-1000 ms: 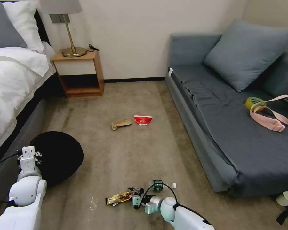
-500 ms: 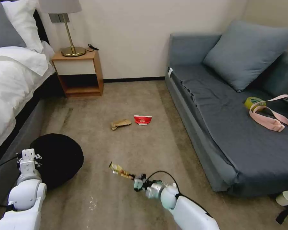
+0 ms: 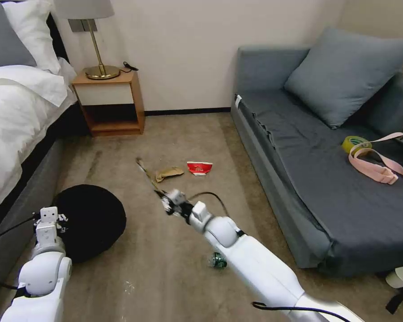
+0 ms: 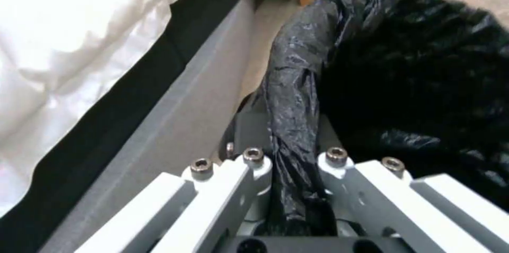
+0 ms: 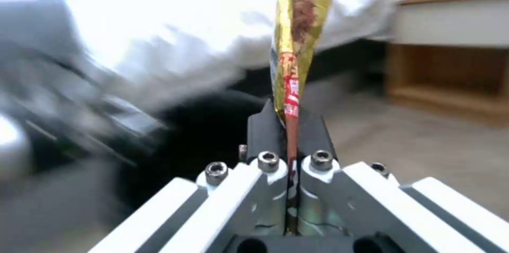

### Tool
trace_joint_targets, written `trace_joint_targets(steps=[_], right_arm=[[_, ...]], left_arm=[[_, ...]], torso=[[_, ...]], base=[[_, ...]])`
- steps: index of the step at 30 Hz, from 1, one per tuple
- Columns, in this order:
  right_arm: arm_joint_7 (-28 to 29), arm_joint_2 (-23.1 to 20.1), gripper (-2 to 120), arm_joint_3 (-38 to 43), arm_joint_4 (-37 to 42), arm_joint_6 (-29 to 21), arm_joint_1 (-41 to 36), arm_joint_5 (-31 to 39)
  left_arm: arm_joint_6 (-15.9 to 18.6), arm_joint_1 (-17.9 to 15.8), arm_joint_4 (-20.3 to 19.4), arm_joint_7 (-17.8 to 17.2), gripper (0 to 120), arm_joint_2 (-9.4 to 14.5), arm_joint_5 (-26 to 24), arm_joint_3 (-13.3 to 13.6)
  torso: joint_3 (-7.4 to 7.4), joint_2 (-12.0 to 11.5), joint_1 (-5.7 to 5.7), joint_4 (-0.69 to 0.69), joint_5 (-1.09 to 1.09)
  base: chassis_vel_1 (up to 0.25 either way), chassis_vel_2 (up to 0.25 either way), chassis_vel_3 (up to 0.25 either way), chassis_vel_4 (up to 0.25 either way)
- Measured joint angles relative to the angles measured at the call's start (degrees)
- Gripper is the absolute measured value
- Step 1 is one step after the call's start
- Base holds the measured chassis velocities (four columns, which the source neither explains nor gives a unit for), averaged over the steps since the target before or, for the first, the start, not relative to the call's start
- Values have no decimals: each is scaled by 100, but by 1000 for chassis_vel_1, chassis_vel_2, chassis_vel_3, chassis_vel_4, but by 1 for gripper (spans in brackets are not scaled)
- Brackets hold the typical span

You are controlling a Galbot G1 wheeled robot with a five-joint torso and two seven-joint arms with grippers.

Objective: Pick up the trash bin, then pick up the garbage on the floor and place it into the trash bin.

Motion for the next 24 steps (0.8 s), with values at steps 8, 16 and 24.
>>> trace_joint_targets(steps=[8,16,24], right_arm=[[-413,831,0,-726,-410,-119,208,1079],[-573,914,0,-756,-994,126,129,710],[-963,915,0,-140,-2213,717,75,-231]], left_arm=[[-167,53,-131,315,4,-89,-32,123],[-220,26,-213,524,4,-192,-27,272],[-232,91,-253,513,4,-351,62,438]], torso=[[0,1,0,2,0],[0,1,0,1,1],[0,1,0,0,1]], base=[[0,0,0,0],[0,0,0,0],[0,0,0,0]])
